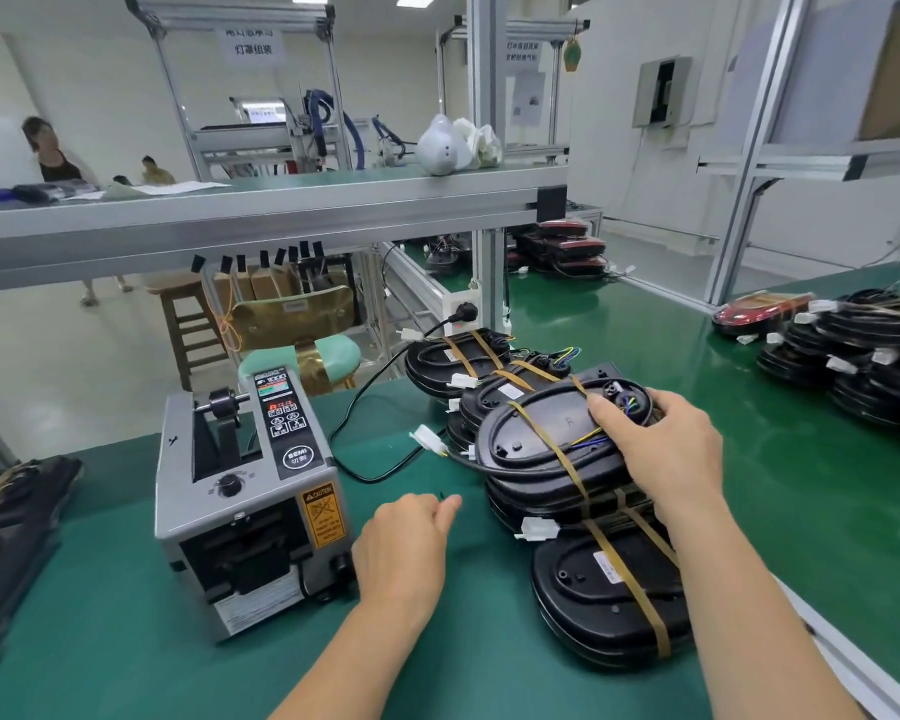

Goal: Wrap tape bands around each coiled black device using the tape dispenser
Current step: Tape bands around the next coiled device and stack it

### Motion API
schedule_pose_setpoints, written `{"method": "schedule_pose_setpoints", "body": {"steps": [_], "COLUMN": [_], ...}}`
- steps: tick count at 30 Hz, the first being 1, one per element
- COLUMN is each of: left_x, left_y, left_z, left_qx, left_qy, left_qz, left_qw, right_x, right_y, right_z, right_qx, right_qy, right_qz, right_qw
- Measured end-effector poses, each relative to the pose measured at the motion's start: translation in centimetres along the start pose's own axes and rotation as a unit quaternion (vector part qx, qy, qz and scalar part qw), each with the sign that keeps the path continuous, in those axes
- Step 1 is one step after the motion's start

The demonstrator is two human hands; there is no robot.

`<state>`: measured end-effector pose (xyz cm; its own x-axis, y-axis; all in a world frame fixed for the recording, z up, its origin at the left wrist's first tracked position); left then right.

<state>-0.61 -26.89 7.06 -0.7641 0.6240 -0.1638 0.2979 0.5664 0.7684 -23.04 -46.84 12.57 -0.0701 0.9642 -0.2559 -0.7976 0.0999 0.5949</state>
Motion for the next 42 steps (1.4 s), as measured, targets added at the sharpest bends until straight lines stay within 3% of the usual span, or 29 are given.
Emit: {"method": "schedule_pose_setpoints", "body": {"steps": [3,5,9,11,14,15,17,18,19,20,22,26,29,32,35,39,42], "left_x": [0.4,0.5,1.1,1.5,2.7,3.1,4.0,4.3,4.7,4.8,5.1,5.7,5.6,5.9,6.4,6.9,7.0], "left_y": [-0.3,-0.7,-1.5,0.0,1.2,1.8,1.9,2.1,2.6,3.2,4.4,7.3,10.0,13.3,16.3,18.7,19.8], "left_z": [0.1,0.7,2.3,3.9,5.5,4.8,3.4,2.9,3.3,4.3,5.9,5.8,5.2,4.4,4.5,6.4,8.6], "left_qx": [-0.084,-0.075,0.080,0.189,0.425,0.508,0.664,0.708,0.727,0.725,0.681,0.615,0.507,0.424,0.400,0.394,0.379], "left_qy": [0.004,0.007,0.042,0.098,0.166,0.173,0.212,0.217,0.234,0.244,0.224,0.152,0.040,-0.058,-0.109,-0.120,-0.098], "left_qz": [0.035,0.054,0.084,0.026,0.004,0.025,0.091,0.109,0.092,0.075,0.092,0.225,0.253,0.238,0.186,0.074,0.008], "left_qw": [0.996,0.996,0.992,0.977,0.890,0.843,0.711,0.663,0.639,0.639,0.691,0.740,0.823,0.872,0.891,0.908,0.920], "right_x": [1.0,2.0,4.1,5.5,7.8,8.6,10.3,11.2,12.0,12.9,14.4,16.3,18.1,19.6,21.5,24.8,26.9], "right_y": [-0.9,-1.6,-3.3,-4.4,-6.3,-6.9,-8.0,-8.4,-8.9,-9.3,-10.1,-10.5,-10.1,-9.3,-8.2,-8.2,-9.3], "right_z": [1.1,2.0,4.0,4.8,5.3,5.4,5.5,5.6,5.7,5.8,6.0,7.1,9.7,12.8,16.0,19.3,20.4], "right_qx": [-0.078,-0.126,-0.239,-0.287,-0.353,-0.375,-0.404,-0.414,-0.422,-0.428,-0.429,-0.402,-0.355,-0.308,-0.243,-0.153,-0.142], "right_qy": [0.011,0.022,0.053,0.061,0.048,0.038,0.025,0.025,0.027,0.028,0.026,0.056,0.132,0.216,0.315,0.434,0.460], "right_qz": [0.021,0.042,0.104,0.146,0.205,0.221,0.248,0.261,0.275,0.289,0.315,0.324,0.331,0.328,0.304,0.238,0.221], "right_qw": [0.997,0.991,0.964,0.945,0.912,0.899,0.880,0.872,0.864,0.856,0.846,0.854,0.864,0.866,0.866,0.855,0.848]}}
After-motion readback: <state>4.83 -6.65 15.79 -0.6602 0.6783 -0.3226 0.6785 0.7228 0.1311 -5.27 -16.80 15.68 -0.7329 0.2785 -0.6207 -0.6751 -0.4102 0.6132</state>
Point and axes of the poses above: each hand's wrist, its own x-axis away from the middle knuckle, its own y-axis out of the back of the hand, z = x × y, the point moved 10 cm from there along -x, towards the middle knuckle, and after that the axes turned 12 degrees about x, right-handed, at the moved point
